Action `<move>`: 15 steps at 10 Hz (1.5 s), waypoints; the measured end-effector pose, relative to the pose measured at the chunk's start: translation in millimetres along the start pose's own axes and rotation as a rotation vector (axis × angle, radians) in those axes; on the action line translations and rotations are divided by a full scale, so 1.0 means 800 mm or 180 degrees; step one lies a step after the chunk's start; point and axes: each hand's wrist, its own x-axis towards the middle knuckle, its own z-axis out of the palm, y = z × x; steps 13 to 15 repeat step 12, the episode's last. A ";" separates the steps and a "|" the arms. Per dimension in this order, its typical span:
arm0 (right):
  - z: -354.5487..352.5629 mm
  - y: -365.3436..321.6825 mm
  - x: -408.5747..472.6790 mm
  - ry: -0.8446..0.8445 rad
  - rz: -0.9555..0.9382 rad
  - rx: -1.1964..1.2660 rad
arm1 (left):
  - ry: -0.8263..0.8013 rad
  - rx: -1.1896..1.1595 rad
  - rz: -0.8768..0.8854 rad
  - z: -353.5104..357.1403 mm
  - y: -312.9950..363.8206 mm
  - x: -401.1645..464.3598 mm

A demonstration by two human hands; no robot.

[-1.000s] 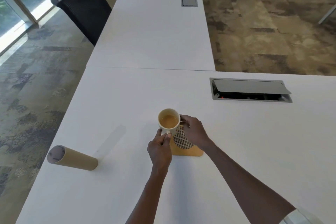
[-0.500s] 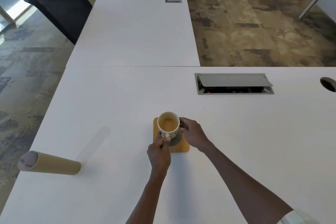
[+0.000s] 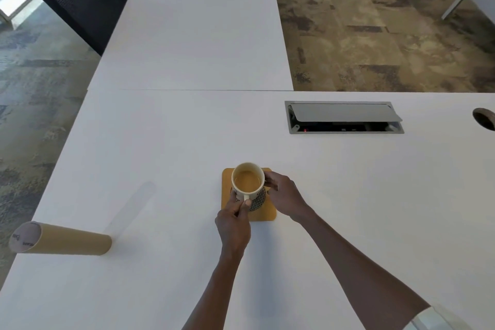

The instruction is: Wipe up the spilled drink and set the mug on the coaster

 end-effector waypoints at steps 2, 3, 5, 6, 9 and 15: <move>0.002 0.005 -0.002 0.0001 0.0011 -0.0013 | 0.0016 0.0174 0.0011 -0.004 -0.004 0.002; 0.002 0.007 -0.004 0.0009 0.0020 0.0042 | -0.0041 0.0152 -0.0051 0.000 -0.005 -0.001; 0.001 0.006 -0.006 -0.0007 0.0005 0.0020 | 0.0090 0.0214 -0.0011 0.004 -0.002 -0.007; 0.001 0.007 -0.005 -0.0002 0.0002 0.0003 | 0.0094 0.0180 0.0025 0.006 -0.003 -0.008; 0.002 0.004 -0.008 0.0025 -0.0037 -0.0122 | -0.0009 0.0209 0.0020 -0.005 -0.002 -0.007; 0.009 0.014 -0.032 0.1032 -0.0741 -0.2214 | 0.0306 0.0878 0.0663 -0.058 0.009 0.019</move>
